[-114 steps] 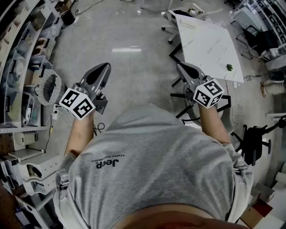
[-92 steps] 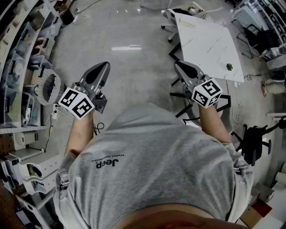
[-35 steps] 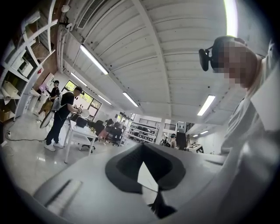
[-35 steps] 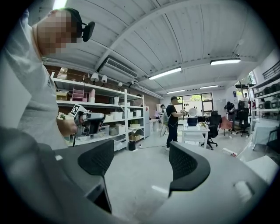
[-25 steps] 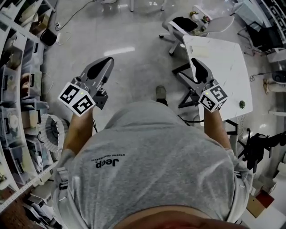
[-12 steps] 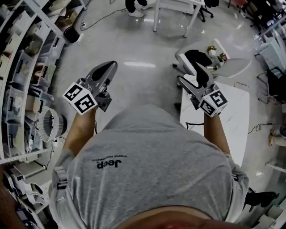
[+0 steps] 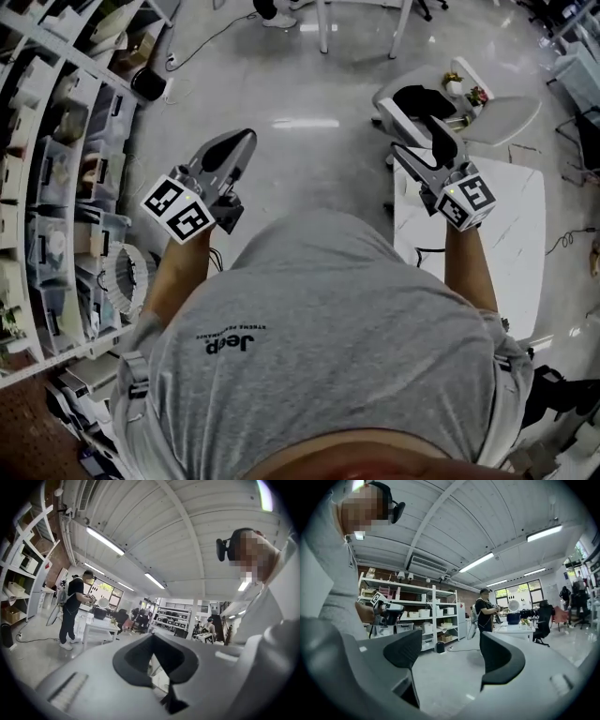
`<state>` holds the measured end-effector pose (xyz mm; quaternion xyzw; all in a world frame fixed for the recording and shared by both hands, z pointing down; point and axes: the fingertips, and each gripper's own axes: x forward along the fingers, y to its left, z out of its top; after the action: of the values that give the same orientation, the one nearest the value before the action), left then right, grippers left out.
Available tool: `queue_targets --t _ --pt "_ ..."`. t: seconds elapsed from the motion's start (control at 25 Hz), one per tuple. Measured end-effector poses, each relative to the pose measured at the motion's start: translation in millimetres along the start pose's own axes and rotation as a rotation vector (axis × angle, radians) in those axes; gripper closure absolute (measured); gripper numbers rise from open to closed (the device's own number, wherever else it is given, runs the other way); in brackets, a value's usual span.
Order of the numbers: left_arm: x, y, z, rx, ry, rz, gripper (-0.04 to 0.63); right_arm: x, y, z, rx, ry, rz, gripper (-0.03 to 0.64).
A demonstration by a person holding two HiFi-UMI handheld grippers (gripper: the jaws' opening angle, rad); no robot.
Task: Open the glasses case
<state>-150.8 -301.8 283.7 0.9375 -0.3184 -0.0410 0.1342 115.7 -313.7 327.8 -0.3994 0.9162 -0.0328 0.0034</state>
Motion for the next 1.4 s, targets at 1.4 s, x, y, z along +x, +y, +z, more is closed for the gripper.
queue_targets --t 1.4 --pt "256.2 -149.1 -191.3 0.003 0.421 -0.665 0.549 -192.9 -106.6 -208.3 -0.048 0.512 -0.340 0.242"
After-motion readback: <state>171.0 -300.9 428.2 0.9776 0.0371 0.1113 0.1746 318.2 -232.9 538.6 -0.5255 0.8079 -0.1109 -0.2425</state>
